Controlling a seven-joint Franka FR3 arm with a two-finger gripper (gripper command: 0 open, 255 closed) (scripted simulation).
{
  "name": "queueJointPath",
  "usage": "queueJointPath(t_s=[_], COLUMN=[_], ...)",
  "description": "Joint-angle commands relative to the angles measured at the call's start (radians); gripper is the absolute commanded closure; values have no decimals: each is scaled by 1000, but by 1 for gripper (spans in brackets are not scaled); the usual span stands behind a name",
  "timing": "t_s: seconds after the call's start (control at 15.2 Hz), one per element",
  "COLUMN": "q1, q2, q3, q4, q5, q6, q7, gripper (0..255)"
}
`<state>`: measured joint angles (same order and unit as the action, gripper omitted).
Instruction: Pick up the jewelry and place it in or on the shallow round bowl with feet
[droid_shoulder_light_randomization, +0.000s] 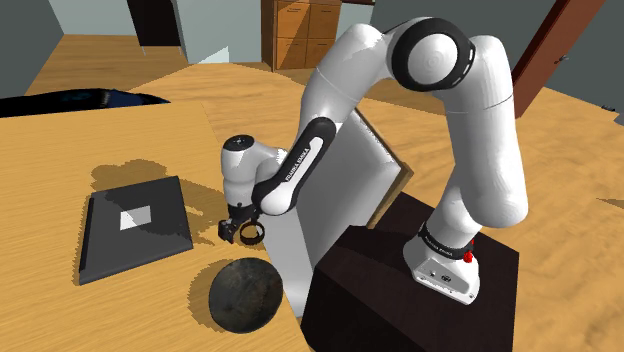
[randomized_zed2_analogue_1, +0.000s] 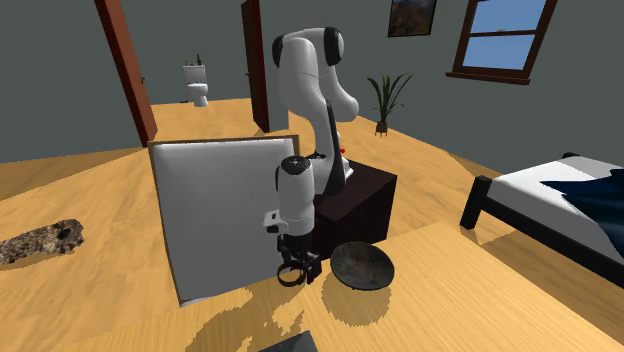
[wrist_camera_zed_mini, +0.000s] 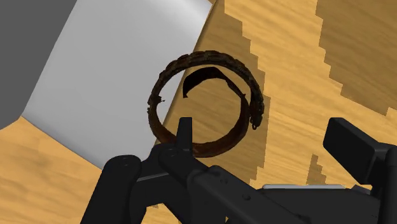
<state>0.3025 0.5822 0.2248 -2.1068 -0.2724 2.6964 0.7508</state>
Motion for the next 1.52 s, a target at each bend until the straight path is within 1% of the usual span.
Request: queueJointPath(t_s=[0.0, 0.26, 0.73, 0.79, 1.32, 1.45], q1=[9, 22, 22, 22, 22, 19], q2=[27, 74, 74, 74, 77, 61], q3=[-9, -26, -26, -26, -26, -21], q4=[13, 32, 32, 32, 39, 27], q5=[-8, -22, -22, -22, -21, -18], q6=[15, 43, 43, 43, 39, 35], q7=[7, 17, 17, 17, 16, 14], gripper=[0, 0, 0, 255, 255, 255])
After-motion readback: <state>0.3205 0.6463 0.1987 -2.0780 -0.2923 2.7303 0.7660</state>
